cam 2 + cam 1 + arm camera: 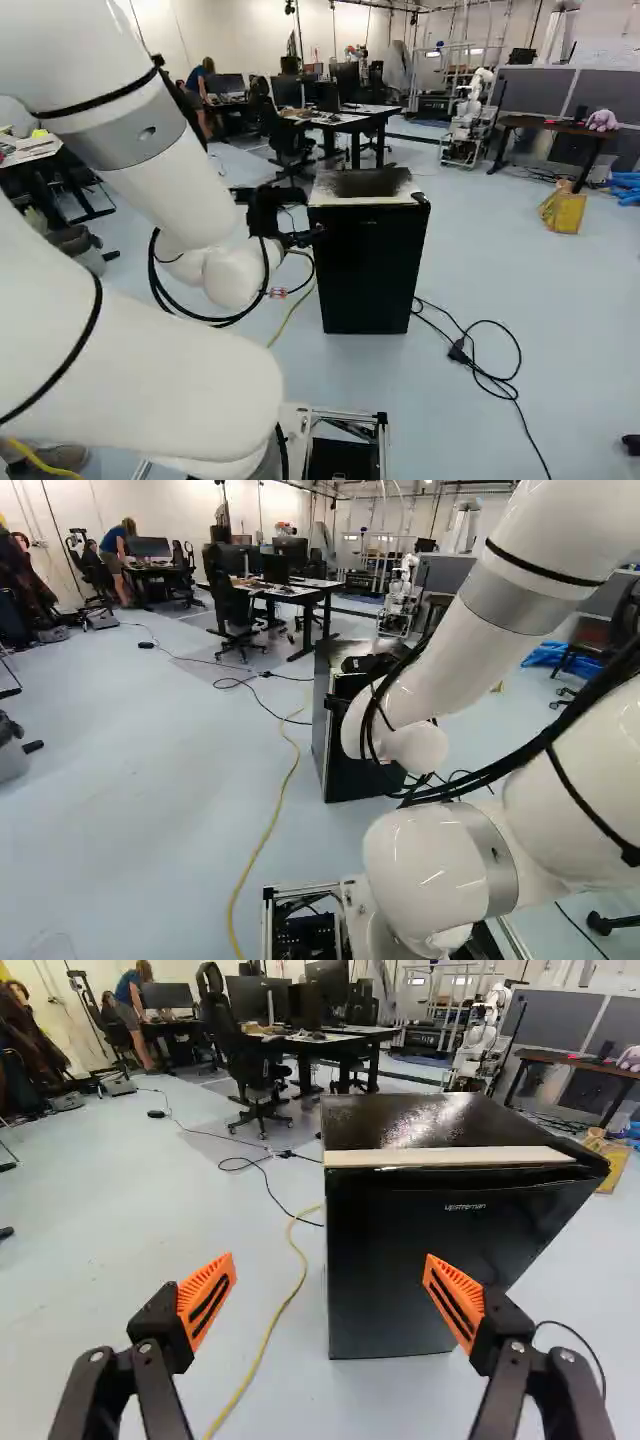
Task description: Grab a drink from the fridge
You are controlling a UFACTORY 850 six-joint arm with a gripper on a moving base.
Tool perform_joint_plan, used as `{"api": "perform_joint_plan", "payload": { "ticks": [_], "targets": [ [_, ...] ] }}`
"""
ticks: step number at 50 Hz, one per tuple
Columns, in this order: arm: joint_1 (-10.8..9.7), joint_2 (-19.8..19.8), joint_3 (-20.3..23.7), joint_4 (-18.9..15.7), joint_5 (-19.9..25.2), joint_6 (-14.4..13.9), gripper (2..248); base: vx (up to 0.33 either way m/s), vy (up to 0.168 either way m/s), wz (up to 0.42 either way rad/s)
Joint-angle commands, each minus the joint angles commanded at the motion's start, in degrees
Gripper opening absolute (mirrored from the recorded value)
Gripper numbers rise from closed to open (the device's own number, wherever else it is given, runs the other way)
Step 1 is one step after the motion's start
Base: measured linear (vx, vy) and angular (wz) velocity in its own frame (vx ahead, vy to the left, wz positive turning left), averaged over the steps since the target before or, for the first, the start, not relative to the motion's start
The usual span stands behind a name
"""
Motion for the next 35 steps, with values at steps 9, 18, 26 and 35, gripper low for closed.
{"api": "perform_joint_plan", "payload": {
  "ticks": [9, 18, 26, 35],
  "targets": [
    [0.7, 0.0, 0.0, 1.4, 0.1, 0.0, 247, 0.000, 0.000, 0.000],
    [2.1, -0.6, -0.5, 3.8, 0.7, 0.0, 247, 0.000, 0.000, 0.000],
    [3.7, -1.9, -1.7, 6.1, 1.5, 0.0, 247, 0.000, 0.000, 0.000],
    [5.6, -4.2, -3.1, 8.7, 2.8, 0.0, 247, 0.000, 0.000, 0.000]
  ]
}}
